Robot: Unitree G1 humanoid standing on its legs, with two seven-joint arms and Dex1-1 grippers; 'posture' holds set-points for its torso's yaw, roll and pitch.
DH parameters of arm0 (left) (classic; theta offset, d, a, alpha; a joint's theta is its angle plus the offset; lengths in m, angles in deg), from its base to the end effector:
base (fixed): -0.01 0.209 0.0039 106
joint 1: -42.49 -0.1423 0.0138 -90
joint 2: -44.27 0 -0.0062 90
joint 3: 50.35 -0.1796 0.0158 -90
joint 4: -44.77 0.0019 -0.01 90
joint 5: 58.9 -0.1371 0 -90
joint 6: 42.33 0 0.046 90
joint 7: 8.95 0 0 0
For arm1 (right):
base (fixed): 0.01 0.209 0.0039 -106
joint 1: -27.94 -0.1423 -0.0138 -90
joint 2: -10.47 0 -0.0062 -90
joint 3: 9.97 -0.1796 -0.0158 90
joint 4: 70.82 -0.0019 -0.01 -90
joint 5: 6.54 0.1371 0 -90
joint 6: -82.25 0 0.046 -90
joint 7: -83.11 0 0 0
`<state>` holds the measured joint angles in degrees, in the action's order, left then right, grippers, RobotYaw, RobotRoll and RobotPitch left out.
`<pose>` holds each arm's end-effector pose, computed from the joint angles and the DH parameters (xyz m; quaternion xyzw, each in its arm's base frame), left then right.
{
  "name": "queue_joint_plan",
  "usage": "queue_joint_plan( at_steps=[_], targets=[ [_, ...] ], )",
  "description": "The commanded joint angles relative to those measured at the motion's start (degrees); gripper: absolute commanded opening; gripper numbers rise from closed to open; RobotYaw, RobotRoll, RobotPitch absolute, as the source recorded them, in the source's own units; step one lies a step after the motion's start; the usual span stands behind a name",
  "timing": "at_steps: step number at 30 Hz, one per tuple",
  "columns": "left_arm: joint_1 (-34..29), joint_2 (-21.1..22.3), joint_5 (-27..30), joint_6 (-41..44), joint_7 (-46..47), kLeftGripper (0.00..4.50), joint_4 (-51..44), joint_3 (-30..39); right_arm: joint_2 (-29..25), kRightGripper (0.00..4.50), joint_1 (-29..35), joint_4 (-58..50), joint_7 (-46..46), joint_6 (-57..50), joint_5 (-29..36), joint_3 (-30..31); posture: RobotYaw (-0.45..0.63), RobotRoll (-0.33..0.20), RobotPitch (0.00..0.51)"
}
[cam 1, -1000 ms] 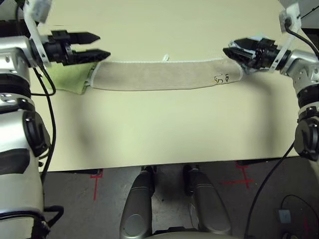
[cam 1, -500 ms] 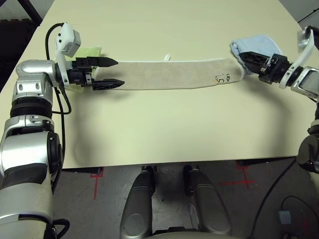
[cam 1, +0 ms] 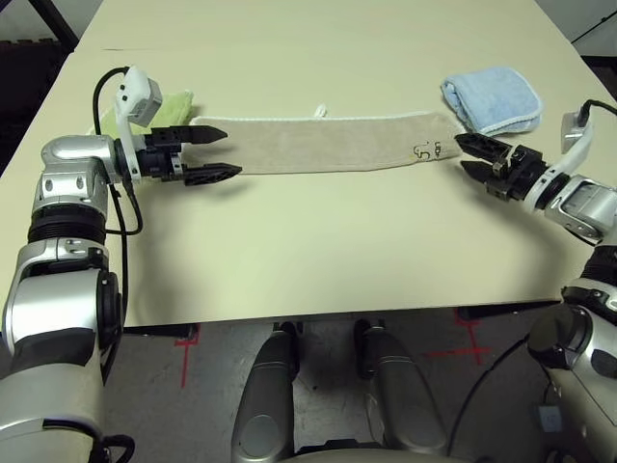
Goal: Fold the towel and set it aside.
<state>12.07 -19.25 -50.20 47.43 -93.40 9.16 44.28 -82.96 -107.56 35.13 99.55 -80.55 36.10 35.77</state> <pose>0.3248 0.3104 0.2395 0.1809 0.0295 -0.5018 0.8454 0.2847 -0.2657 0.1822 0.4230 0.1266 0.2066 0.8731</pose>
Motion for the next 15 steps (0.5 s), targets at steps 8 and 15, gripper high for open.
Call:
queue_joint_plan(
  at_steps=[8,15],
  targets=[
    [-0.3,-0.09,0.62,-0.62,-0.23,4.48,-1.37,-0.39,1.48,4.46,-1.19,6.07,-4.46,13.64,-1.64,4.66,0.01,0.0,0.29],
    [-0.46,0.39,0.5,-0.65,-0.52,4.5,-1.43,-0.48,1.8,4.09,-1.36,8.1,-5.6,16.71,-1.15,6.85,0.01,0.0,0.288]
  ],
)
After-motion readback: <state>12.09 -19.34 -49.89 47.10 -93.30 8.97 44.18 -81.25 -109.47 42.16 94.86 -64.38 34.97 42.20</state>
